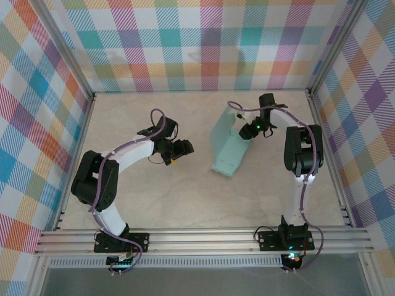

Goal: Fold the paper box

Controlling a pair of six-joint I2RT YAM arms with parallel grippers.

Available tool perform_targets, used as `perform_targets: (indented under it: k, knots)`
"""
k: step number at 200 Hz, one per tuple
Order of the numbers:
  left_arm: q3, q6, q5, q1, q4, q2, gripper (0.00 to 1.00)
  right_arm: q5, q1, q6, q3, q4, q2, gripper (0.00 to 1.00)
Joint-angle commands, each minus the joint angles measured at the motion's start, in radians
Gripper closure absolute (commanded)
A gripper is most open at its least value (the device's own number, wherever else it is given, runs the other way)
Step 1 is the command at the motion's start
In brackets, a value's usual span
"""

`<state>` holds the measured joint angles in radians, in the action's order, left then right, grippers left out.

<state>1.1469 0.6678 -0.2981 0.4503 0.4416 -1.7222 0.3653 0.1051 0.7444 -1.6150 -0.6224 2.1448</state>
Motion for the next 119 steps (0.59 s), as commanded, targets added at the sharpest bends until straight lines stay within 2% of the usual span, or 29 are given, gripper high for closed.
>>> perform_targets:
  k: [1,23,41,76,101,119]
  knots:
    - [-0.003,-0.026,-0.014,0.003,-0.004,-0.013,0.25,0.032,-0.002,0.022,-0.036,-0.043,0.02,0.7]
    - [-0.01,-0.028,-0.017,0.003,-0.005,-0.025,0.25,0.017,0.005,0.022,-0.031,-0.042,0.015,0.76]
    - [-0.018,-0.032,-0.028,0.003,-0.014,-0.026,0.24,-0.059,0.02,0.045,-0.009,-0.027,0.008,0.82]
    - [-0.022,-0.05,-0.03,0.003,-0.003,-0.022,0.24,-0.1,0.022,-0.021,0.066,0.089,-0.055,1.0]
    - [-0.047,-0.051,-0.028,0.004,-0.028,-0.002,0.22,-0.117,0.024,-0.129,0.152,0.219,-0.127,1.0]
    - [-0.068,-0.044,0.015,0.002,-0.037,0.028,0.2,-0.114,0.031,-0.203,0.205,0.257,-0.177,1.0]
